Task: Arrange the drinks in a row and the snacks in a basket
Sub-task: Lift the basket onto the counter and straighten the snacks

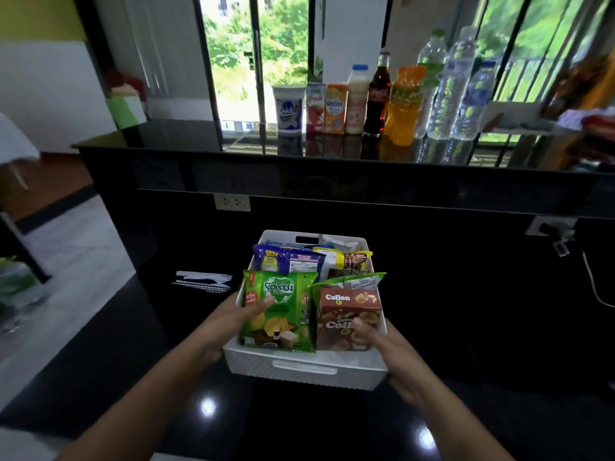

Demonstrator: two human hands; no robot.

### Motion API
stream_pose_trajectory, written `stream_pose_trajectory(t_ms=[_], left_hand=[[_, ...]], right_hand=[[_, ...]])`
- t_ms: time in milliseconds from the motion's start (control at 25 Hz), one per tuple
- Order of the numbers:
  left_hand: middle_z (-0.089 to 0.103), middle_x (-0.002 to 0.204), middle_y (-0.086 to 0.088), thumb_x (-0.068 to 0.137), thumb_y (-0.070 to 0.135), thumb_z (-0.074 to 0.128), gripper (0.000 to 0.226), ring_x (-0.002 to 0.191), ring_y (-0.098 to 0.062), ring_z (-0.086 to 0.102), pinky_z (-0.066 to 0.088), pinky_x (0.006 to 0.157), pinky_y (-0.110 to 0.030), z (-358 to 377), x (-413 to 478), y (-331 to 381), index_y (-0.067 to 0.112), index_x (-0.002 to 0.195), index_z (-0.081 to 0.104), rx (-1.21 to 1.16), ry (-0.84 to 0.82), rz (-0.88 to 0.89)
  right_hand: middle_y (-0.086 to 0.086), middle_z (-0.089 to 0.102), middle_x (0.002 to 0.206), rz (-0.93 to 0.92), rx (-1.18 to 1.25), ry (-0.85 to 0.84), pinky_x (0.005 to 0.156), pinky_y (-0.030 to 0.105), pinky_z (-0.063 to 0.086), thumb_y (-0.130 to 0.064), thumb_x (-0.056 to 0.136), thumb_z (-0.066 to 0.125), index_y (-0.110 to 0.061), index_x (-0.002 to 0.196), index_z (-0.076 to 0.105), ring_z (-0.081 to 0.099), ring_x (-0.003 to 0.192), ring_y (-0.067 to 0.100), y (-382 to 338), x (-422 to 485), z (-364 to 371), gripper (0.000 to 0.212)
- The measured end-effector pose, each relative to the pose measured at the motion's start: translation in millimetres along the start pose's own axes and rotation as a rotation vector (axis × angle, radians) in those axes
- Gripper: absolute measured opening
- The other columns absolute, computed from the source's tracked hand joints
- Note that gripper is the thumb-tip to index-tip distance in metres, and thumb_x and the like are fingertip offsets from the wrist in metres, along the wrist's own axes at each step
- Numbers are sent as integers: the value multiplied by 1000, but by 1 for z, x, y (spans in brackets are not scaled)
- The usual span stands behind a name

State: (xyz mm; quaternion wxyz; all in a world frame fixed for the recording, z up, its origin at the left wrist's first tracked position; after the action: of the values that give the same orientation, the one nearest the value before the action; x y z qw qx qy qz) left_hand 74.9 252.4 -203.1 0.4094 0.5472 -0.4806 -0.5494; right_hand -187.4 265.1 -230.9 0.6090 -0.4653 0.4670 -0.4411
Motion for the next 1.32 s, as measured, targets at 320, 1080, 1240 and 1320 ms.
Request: stream_pose_trajectory(t_ms=[320,1080,1240,1320], left_hand=[[71,111,-12,77,42,67,51,100,-30,69,59,77,-37,-25,-70,78,12,118,61,-116,49,-44],[73,80,-17,61,40,82,66,62,-31,71,56,51,-40,-155,-81,253,9,112,56,-76,326,-71],[72,86,-19,58,37,85,79,67,-33,71,57,53,-42,-175,-32,258,11,123,49,-95,306,-126],[72,92,-20,57,37,86,80,73,-35,71,58,58,-44,-186,-4,256,12,124,49,-102,278,-149]], right_hand=[[-2,74,109,-77,-79,-147,93,43,53,-43,71,77,-30,115,64,69,103,22,-102,-31,40,48],[13,74,89,-19,-76,-412,78,41,55,-38,60,78,-12,100,66,70,77,30,-291,33,162,50],[16,67,110,25,-174,-340,93,49,50,-43,58,82,-9,120,58,65,94,35,-305,84,167,75],[18,64,122,54,-204,-321,94,51,49,-44,58,84,-8,127,54,64,104,37,-305,111,173,84]])
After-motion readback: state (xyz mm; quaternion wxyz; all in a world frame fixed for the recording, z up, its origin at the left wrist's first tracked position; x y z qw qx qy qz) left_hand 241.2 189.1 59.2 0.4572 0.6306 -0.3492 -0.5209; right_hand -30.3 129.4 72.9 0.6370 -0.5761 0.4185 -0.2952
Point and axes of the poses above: each hand's wrist, its own x-axis towards the middle knuckle, its own z-axis out of the palm, y = z × x, the point moved 9 cm from there along x, towards the middle knuckle
